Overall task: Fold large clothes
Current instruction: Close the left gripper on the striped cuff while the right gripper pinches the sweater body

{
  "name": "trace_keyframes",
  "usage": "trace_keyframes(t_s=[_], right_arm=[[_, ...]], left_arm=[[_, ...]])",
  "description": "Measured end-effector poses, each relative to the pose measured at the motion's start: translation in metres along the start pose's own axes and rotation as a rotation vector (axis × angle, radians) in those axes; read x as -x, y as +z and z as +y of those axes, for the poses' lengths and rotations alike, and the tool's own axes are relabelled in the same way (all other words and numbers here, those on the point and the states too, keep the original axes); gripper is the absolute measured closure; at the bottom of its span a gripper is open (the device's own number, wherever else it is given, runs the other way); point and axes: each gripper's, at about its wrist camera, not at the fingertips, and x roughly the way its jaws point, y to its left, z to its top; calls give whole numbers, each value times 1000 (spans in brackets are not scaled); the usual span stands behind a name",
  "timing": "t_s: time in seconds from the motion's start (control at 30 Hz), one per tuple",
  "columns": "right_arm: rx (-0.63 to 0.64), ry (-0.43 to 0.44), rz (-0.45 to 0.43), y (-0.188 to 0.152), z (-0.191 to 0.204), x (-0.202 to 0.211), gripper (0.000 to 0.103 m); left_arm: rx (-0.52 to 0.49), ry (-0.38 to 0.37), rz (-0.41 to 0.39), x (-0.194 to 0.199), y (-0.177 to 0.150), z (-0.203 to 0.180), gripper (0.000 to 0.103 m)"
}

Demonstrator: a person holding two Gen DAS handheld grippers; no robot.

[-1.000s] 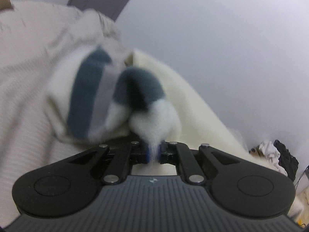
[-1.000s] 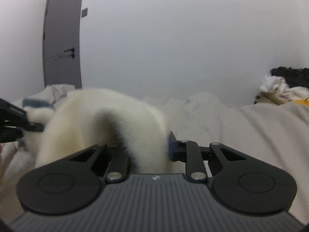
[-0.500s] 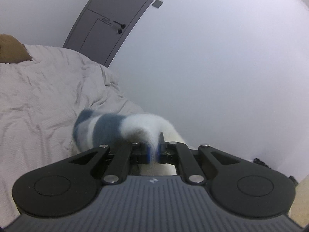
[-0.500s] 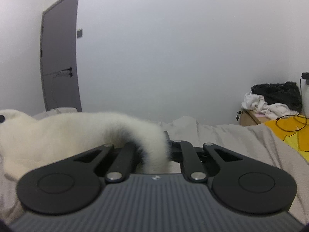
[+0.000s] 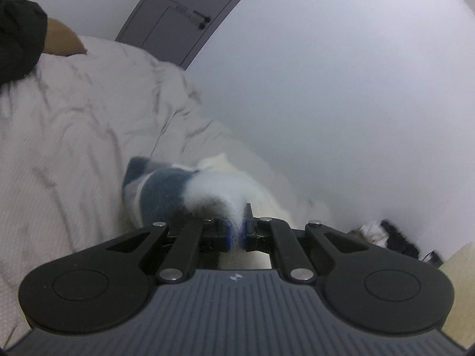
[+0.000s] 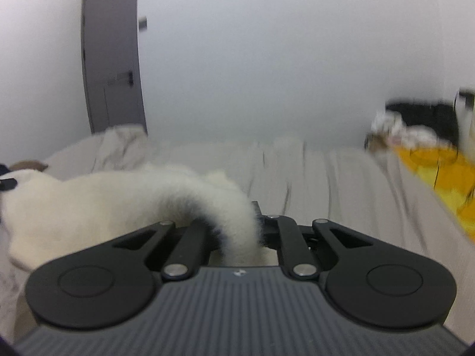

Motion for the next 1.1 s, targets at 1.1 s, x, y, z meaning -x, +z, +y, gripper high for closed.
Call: trace_keyframes(t_s=[1.1], right_arm=[[-222, 16, 260, -73, -22, -119, 87]], left_arm=[[4, 87, 103, -167, -50, 55, 90]])
